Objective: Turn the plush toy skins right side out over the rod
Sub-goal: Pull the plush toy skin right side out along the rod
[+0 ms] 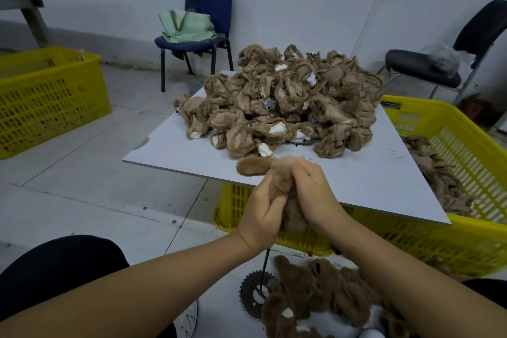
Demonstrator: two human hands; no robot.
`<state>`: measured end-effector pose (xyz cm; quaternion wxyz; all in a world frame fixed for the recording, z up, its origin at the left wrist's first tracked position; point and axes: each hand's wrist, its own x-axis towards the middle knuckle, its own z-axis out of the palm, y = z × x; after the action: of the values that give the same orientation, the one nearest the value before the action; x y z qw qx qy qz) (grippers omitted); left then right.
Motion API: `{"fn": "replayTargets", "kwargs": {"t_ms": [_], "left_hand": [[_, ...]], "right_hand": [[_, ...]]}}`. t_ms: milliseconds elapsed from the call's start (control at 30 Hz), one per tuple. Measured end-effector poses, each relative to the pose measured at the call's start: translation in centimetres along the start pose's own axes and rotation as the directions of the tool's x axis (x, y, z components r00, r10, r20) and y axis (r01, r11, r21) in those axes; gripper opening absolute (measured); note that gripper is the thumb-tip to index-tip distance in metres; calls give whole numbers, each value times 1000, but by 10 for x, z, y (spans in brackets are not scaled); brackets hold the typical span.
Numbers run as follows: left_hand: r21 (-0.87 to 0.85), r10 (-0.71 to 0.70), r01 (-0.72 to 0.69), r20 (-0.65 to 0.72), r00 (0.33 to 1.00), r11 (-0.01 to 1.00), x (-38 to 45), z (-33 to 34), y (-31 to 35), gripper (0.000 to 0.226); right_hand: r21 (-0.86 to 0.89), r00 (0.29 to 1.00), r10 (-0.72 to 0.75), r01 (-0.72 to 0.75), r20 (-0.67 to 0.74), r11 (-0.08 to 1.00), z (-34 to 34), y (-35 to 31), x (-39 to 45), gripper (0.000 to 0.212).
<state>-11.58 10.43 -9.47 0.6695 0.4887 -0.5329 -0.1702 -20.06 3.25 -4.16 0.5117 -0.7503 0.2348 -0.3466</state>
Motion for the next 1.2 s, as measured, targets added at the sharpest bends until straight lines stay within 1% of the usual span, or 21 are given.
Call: {"fn": "replayTargets", "kwargs": {"t_ms": [67,100,167,200,233,267,300,333,400,433,500,567,633,700,767,833,867,900,1000,1100,1200], "left_hand": [[40,-89,88,15,996,995,-3,-1,-6,55],[52,-114,113,11,993,992,-4,-2,-9,55],[95,-130,129,5,991,987,-3,-3,-12,52],[148,-129,127,9,992,981,-2,-3,-10,46],[201,-113,110,7,994,973,0,-3,-9,36],[248,-85,85,-11,996,965,2,-3,-5,23],[284,-48,58,-40,998,957,5,-2,-2,15],[309,-6,30,-78,997,951,8,0,3,20],[301,20,17,-118,993,953,17,2,14,36],[288,12,23,-119,993,957,21,2,18,39],[275,-21,48,-100,995,960,23,1,21,37],[322,-81,94,-55,995,942,20,-2,19,39],[430,-191,168,11,981,887,16,-7,15,49],[480,-275,226,34,961,848,14,-8,14,58],[552,-241,201,0,970,809,15,-9,17,52],[597,-165,156,-40,986,787,18,-7,23,40],[602,-133,143,-62,989,785,20,-5,26,39],[602,-118,145,-84,989,785,24,-4,29,42],[506,-166,217,-145,975,835,38,-1,40,62],[390,-280,298,-105,954,871,48,0,40,67],[411,-351,339,-48,935,846,43,-3,32,57]], "right_hand": [[-77,994,100,-97,36,992,2,9,-2,46],[-111,992,116,-111,42,988,3,12,-3,48],[-121,995,99,-96,27,988,2,13,-3,51],[-121,996,92,-90,14,989,0,11,-2,52],[-123,996,87,-86,1,989,-2,9,-2,53],[-126,996,89,-90,-10,988,-4,7,-2,53],[-119,995,97,-99,-19,988,-6,3,-2,53],[-104,994,103,-105,-27,989,-7,-1,-1,52],[-94,995,82,-87,-56,992,-10,-11,2,53],[-108,996,61,-68,-69,992,-11,-15,4,53],[-148,997,40,-50,-72,988,-10,-19,6,53],[-197,994,100,-109,-53,974,-7,-14,3,54],[-245,979,202,-202,-27,948,-1,-7,-2,55],[-265,961,276,-270,-16,926,-1,-3,-4,54],[-272,959,284,-275,-5,922,-3,-3,-2,52],[-265,964,265,-257,-8,929,-4,-5,-4,50],[-256,968,248,-246,-26,935,-5,-7,-5,50],[-248,973,227,-232,-50,941,-5,-10,-5,51],[-225,975,181,-207,-131,952,-8,-21,3,53],[-236,976,152,-186,-155,954,-10,-23,10,51],[-227,963,243,-265,-118,937,-4,-12,5,49]]}}
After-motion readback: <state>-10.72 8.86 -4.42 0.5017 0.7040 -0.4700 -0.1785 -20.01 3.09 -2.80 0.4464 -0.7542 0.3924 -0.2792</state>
